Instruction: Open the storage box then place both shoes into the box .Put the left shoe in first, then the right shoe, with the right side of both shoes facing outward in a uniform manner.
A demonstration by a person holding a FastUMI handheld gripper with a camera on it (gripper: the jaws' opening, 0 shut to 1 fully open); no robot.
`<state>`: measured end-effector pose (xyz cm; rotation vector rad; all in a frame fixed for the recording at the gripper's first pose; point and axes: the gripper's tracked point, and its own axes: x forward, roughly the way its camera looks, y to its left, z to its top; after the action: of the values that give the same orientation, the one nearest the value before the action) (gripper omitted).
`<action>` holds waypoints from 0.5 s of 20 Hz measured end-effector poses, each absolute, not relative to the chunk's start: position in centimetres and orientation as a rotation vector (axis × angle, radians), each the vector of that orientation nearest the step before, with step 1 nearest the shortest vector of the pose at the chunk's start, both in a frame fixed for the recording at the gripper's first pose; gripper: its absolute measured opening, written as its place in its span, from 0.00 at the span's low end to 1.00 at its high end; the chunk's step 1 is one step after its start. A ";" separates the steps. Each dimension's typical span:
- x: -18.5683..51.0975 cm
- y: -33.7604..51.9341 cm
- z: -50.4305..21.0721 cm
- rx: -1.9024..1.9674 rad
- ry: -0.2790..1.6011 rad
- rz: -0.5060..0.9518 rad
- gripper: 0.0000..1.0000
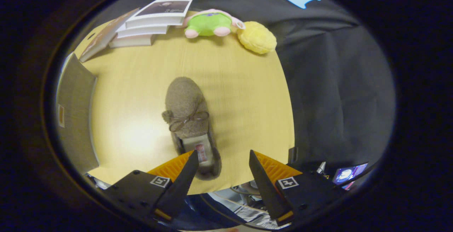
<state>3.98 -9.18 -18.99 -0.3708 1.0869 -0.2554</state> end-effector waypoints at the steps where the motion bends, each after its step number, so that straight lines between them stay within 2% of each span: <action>1: 4.2 -9.5 -19.5 -0.378 1.105 -0.251 0.93; 7: 6.3 -10.1 -24.9 -0.365 1.162 -0.175 0.80; 9: 7.1 -10.5 -26.0 -0.377 1.163 -0.158 0.72; 10: 7.1 -10.4 -26.2 -0.377 1.166 -0.147 0.59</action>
<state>7.05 -10.42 -26.17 -0.3767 1.1655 -0.1468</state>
